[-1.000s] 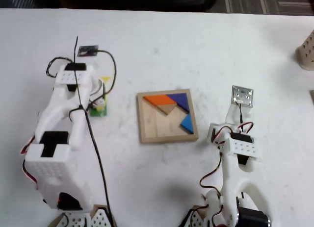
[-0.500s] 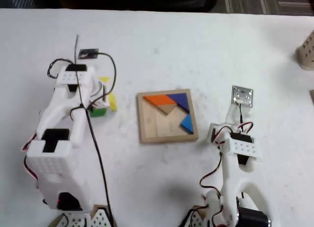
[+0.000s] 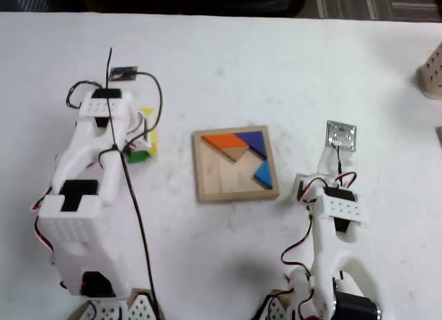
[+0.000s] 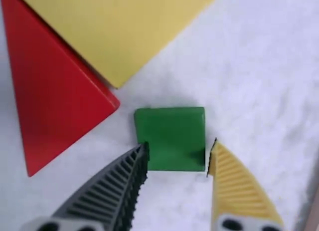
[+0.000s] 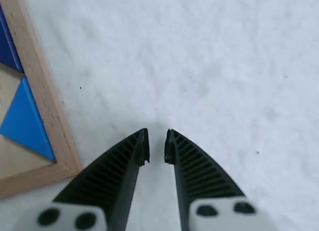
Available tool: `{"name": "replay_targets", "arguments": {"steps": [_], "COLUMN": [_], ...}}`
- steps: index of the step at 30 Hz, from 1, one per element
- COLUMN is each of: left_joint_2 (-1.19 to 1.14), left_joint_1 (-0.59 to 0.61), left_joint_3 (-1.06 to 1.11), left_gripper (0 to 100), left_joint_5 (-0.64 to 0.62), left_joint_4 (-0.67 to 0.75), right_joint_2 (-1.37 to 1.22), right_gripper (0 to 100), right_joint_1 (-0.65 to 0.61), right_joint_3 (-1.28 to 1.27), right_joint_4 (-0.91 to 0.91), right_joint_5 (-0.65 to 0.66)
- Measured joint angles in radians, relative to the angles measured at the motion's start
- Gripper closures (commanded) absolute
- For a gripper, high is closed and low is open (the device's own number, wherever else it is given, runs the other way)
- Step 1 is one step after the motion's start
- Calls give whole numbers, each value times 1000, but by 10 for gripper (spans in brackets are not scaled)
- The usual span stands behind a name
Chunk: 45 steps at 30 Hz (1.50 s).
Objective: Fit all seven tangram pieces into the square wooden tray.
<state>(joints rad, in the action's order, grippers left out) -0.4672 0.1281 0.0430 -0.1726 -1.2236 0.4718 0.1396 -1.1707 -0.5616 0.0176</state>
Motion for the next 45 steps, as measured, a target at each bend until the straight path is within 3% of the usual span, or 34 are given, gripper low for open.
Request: {"name": "replay_targets", "arguments": {"steps": [27,32,45], "left_joint_2": [-8,-2,0], "left_joint_1": [35,35,34], "left_joint_3": [-8,0,-9], "left_gripper": [784,896,897], "left_joint_5": [2,0,2], "left_joint_4": [-20,-6,6], "right_joint_2": [0,0,0], "right_gripper": [938,938,938], "right_joint_1": [0,0,0], "right_joint_3": [0,0,0], "right_joint_4": [0,0,0], "right_joint_5": [0,0,0]}}
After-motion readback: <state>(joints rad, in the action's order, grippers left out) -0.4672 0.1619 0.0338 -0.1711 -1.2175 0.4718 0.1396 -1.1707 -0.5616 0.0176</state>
